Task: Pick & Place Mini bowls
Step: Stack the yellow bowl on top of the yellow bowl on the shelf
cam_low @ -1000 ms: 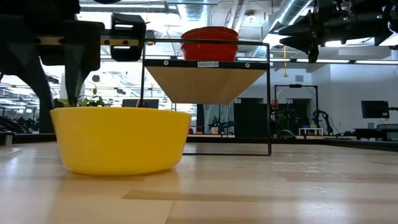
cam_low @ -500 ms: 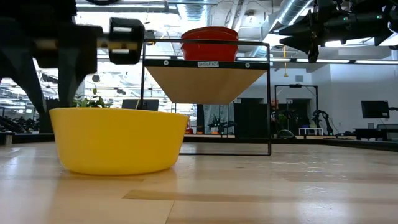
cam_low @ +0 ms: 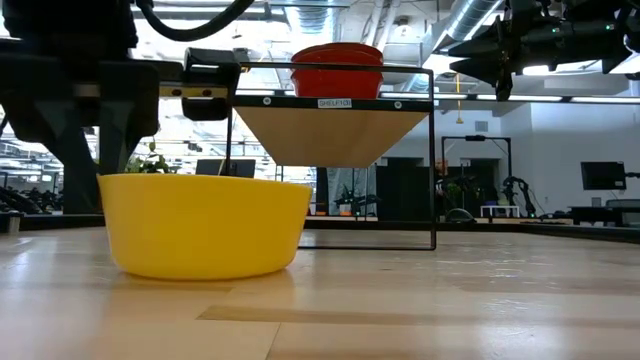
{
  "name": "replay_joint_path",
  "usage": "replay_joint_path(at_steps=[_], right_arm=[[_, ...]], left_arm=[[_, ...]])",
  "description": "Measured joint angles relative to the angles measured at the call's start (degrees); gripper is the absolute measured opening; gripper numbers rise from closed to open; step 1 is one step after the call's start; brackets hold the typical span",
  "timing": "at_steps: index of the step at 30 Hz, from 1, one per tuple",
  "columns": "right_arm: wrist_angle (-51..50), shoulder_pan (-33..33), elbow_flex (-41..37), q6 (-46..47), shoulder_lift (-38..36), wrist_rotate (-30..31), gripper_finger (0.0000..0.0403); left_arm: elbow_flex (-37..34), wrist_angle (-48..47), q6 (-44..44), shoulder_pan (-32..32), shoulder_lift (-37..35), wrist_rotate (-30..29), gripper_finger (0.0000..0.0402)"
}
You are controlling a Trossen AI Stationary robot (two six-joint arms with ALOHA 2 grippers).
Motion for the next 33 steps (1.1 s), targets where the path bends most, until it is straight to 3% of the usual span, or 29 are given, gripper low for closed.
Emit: replay_joint_path(at_steps=[7, 15, 24, 28, 33], right_arm=[[0.0, 0.0, 0.0, 0.0, 0.0, 0.0, 0.0124], [0.0, 0.0, 0.0, 0.0, 0.0, 0.0, 0.0124], [0.0, 0.0, 0.0, 0.0, 0.0, 0.0, 0.0124], [0.0, 0.0, 0.0, 0.0, 0.0, 0.0, 0.0124], [0.0, 0.0, 0.0, 0.0, 0.0, 0.0, 0.0124]], left_arm=[[0.0, -0.1, -3.5, 0.0, -0.6, 0.0, 0.0005], [0.2, -0.3, -9.0, 0.0, -6.4, -0.2, 0.0003], [0.2, -0.5, -19.9, -0.1, -18.8, -1.4, 0.0002], [0.2, -0.5, -26.4, -0.6, -25.7, -5.6, 0.0002], [1.0, -0.4, -26.4, -1.2, -31.4, -15.3, 0.0002]])
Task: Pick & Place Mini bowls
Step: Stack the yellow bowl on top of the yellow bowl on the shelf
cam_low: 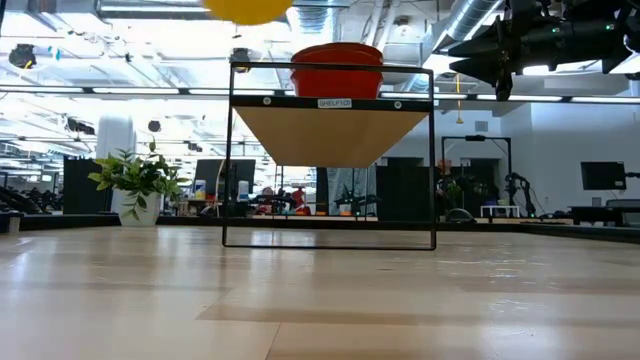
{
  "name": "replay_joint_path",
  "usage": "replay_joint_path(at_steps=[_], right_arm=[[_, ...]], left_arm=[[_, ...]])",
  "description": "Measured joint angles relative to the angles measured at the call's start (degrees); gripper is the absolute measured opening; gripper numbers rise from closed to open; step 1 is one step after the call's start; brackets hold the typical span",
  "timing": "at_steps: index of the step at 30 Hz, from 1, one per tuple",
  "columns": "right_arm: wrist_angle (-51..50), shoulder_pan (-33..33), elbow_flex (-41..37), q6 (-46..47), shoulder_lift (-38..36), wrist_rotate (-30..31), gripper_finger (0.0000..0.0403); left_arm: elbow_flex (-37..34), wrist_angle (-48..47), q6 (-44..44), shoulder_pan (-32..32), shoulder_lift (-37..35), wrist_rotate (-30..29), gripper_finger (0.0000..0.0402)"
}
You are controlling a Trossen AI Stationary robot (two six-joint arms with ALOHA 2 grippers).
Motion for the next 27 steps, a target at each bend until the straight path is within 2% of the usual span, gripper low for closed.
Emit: replay_joint_path(at_steps=[3, 7, 12, 19, 24, 27], right_arm=[[0.0, 0.0, 0.0, 0.0, 0.0, 0.0, 0.0124], [0.0, 0.0, 0.0, 0.0, 0.0, 0.0, 0.0124], [0.0, 0.0, 0.0, 0.1, 0.0, 0.0, 0.0124], [0.0, 0.0, 0.0, 0.1, 0.0, 0.0, 0.0124], [0.0, 0.0, 0.0, 0.1, 0.0, 0.0, 0.0124], [0.0, 0.0, 0.0, 0.0, 0.0, 0.0, 0.0124]], left_arm=[[2.6, 0.1, 4.1, 0.7, -1.1, -5.9, 0.0002], [6.5, 0.2, 15.7, 3.4, -1.0, -12.7, 0.0002], [10.0, 2.9, 28.0, 10.8, -0.9, -17.4, 0.0002], [10.8, 8.4, 39.1, 24.8, -1.0, -16.8, 0.0002], [10.9, 10.8, 40.4, 35.4, -0.2, -8.1, 0.0003], [10.8, 10.8, 40.5, 39.9, 1.0, -5.1, 0.0003]])
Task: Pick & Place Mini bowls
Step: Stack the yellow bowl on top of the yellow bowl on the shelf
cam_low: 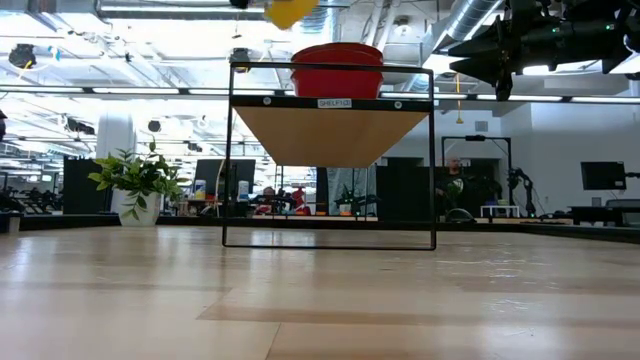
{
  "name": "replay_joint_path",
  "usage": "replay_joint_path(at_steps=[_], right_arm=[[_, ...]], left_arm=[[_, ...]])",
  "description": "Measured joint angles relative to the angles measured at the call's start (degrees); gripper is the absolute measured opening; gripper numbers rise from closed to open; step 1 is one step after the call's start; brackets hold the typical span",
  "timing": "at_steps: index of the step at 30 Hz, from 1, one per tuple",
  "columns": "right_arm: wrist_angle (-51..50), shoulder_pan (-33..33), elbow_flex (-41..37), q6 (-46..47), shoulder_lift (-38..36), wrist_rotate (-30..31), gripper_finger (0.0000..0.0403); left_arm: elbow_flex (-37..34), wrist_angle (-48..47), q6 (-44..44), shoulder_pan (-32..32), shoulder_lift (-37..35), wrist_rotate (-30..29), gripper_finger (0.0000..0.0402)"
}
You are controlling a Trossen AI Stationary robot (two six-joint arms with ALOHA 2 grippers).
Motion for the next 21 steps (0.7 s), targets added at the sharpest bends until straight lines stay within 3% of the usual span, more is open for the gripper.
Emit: replay_joint_path(at_steps=[7, 15, 21], right_arm=[[0.0, 0.0, 0.0, 0.0, 0.0, 0.0, 0.0124], [0.0, 0.0, 0.0, 0.0, 0.0, 3.1, 0.0124], [0.0, 0.0, 0.0, 0.0, 0.0, 3.1, 0.0124]], left_arm=[[1.0, -0.3, 0.5, 4.5, 5.4, 2.7, 0.0003], [5.0, -0.2, 9.8, 8.7, 14.6, 3.4, 0.0005], [6.2, -1.0, 10.3, 13.0, 17.7, 10.9, 0.0005]])
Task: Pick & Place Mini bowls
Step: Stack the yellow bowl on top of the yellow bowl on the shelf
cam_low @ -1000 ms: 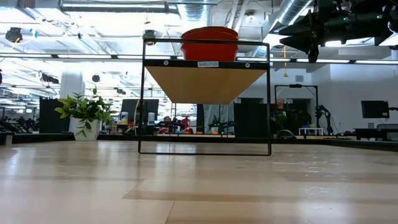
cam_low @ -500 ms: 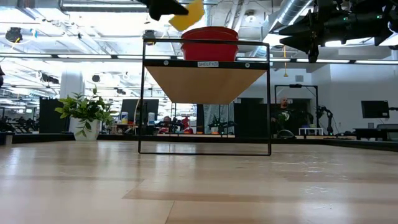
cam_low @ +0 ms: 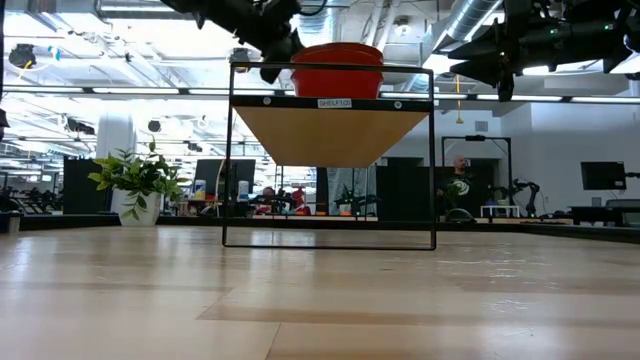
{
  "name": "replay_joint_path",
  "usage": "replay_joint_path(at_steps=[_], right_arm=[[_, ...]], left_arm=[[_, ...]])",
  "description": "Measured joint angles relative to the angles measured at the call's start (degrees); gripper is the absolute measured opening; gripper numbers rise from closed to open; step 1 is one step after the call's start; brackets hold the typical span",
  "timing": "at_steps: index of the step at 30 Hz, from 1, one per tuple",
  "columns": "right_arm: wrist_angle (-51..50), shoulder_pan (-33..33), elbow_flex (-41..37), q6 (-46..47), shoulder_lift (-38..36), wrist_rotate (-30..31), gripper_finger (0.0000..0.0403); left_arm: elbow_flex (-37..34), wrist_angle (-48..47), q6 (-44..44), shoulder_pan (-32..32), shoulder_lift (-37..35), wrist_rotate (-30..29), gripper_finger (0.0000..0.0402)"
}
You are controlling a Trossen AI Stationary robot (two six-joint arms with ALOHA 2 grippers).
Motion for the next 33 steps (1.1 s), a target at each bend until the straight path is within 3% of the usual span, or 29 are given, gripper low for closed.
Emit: replay_joint_path(at_steps=[10, 22, 33], right_arm=[[0.0, 0.0, 0.0, 0.0, 0.0, 2.6, 0.0124], [0.0, 0.0, 0.0, 0.0, 0.0, 4.6, 0.0124], [0.0, 0.0, 0.0, 0.0, 0.0, 4.6, 0.0124]], left_arm=[[1.8, -14.7, 0.2, 2.6, 0.0, 8.7, 0.0005], [5.2, -16.4, 3.2, 3.2, 3.7, 12.7, 0.0005], [21.3, -35.5, 10.7, 4.1, 11.7, 11.2, 0.0006]])
